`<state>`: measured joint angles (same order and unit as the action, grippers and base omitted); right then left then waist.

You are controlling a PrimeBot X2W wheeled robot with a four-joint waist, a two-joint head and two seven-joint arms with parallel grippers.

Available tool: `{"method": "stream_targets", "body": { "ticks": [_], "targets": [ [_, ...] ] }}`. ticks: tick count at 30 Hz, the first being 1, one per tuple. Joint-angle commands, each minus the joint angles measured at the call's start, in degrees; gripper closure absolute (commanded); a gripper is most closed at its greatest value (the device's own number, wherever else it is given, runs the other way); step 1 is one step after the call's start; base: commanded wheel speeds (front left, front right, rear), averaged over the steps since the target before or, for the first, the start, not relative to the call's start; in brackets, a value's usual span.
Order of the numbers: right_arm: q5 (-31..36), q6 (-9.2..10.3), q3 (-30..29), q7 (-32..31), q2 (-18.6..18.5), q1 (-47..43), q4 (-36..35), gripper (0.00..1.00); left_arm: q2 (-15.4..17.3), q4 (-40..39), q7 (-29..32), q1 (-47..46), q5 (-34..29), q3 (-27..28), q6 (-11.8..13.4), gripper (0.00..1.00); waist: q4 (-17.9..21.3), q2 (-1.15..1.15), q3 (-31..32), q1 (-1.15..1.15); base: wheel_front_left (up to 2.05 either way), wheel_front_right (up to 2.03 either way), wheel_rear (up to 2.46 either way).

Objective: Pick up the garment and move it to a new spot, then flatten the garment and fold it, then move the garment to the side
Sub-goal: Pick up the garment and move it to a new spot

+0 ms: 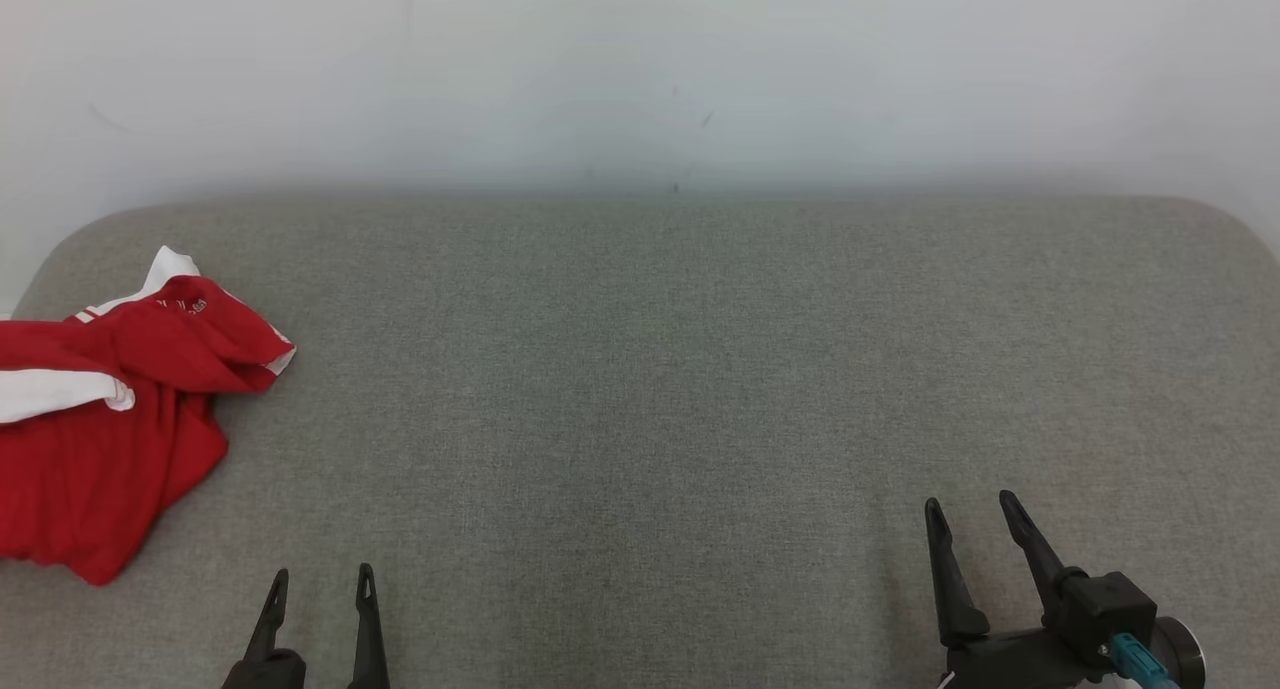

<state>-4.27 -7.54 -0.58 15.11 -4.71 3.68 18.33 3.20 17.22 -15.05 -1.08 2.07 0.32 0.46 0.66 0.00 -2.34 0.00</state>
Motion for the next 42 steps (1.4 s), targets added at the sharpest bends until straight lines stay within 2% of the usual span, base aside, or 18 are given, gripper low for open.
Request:
{"method": "stream_targets", "body": {
  "ticks": [1,9,16,23,29,42],
  "targets": [
    [0.17,0.1,-0.02,0.05,-0.04,0.29,-0.07,0.0,-0.12,-0.17,-0.2,0.56,0.03,0.16,-0.07,0.0,-0.14,0.0,-0.11,0.0,0.0,0.0,0.0],
    [0.0,0.1,0.54,0.05,-0.07,0.67,-0.15,0.0,-0.27,-0.04,-0.2,0.37,0.43,0.22,-0.12,0.0,-1.16,0.0,-0.53,0.0,0.0,0.0,0.0],
    [-0.57,0.1,1.78,0.05,-0.15,0.77,-0.56,0.0,-0.29,0.18,-0.2,0.35,0.81,0.67,0.1,0.0,-4.23,0.0,-0.91,0.0,0.0,0.0,0.0],
    [-1.34,0.1,5.43,0.05,-0.32,1.94,-0.58,0.0,-0.3,0.2,-0.2,0.83,1.21,2.34,0.9,0.0,-9.13,0.0,-1.92,0.0,0.0,0.0,0.0],
    [-1.73,0.1,8.49,0.05,-0.81,3.16,-0.19,0.0,-0.34,0.11,-0.2,1.0,1.67,2.87,1.14,0.0,-14.99,0.0,-2.89,0.0,0.0,0.0,0.0],
    [-2.55,0.1,12.15,0.05,-1.77,4.27,0.31,0.0,-0.35,-0.17,-0.2,2.29,6.01,3.76,2.3,0.0,-25.08,0.0,-4.06,0.0,0.0,0.0,0.0]
  ]
}}
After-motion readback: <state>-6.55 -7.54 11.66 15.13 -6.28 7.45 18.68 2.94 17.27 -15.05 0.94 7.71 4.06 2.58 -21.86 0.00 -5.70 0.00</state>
